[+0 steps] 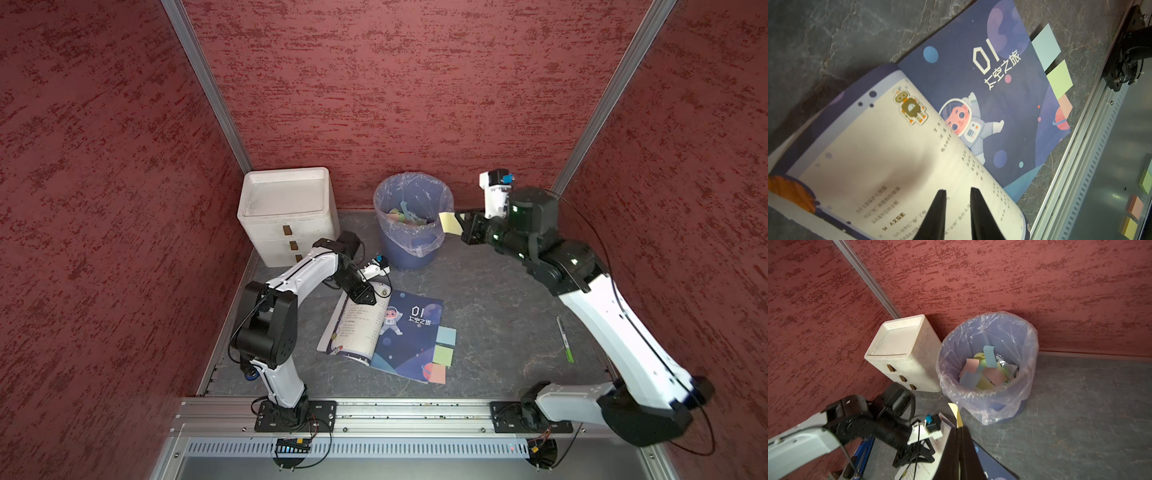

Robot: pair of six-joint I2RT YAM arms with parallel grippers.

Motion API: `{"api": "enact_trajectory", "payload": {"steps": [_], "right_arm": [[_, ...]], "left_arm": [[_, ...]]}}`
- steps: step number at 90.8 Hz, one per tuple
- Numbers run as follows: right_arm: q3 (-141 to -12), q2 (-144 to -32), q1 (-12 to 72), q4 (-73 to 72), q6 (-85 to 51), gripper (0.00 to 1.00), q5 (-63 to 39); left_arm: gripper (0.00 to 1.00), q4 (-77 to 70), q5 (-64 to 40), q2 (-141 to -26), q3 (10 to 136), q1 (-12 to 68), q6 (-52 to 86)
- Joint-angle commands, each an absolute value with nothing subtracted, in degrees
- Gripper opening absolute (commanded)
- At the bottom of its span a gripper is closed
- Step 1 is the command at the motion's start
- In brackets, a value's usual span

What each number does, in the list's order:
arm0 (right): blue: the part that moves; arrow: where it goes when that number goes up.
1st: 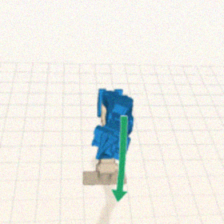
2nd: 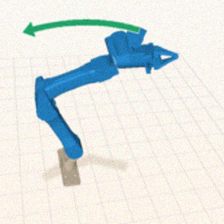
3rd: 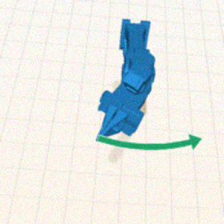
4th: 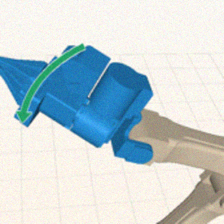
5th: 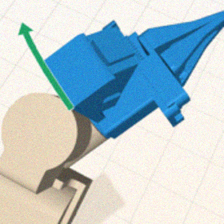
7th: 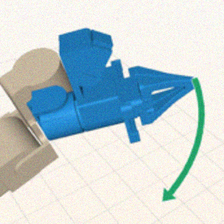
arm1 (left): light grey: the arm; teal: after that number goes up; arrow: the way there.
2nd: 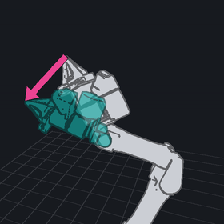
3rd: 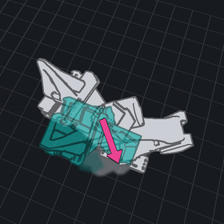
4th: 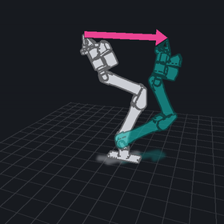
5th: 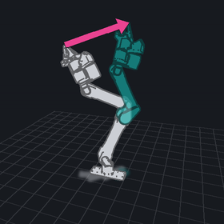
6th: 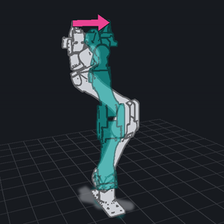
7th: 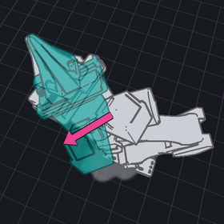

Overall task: Peel off the used sticky note
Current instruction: Place the note in the trash bin.

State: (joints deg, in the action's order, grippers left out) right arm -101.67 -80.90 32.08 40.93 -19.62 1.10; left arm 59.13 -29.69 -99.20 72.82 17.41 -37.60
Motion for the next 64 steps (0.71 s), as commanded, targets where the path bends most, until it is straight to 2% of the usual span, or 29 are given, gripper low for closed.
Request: {"api": "enact_trajectory", "payload": {"steps": [1,25,47,59,64], "right_arm": [[-113.36,-92.61,31.21,44.75,-17.35,0.00,0.95],[-146.59,-119.62,31.20,55.79,-14.79,0.00,3.80],[-148.48,-124.19,31.20,52.68,-11.42,0.00,6.20],[-148.53,-124.54,31.34,50.51,-8.36,0.36,5.60],[-148.52,-124.41,31.71,49.69,-6.52,0.46,5.65]], "left_arm": [[0.24,57.13,-29.69,-96.93,70.25,15.98,-38.90],[0.22,51.42,-24.33,-95.76,64.14,16.06,-37.93],[0.21,50.17,-22.64,-94.82,61.31,16.16,-38.65],[0.21,49.84,-21.67,-94.83,60.80,16.17,-39.08],[0.20,49.77,-21.15,-94.96,60.61,16.24,-39.30]]}}
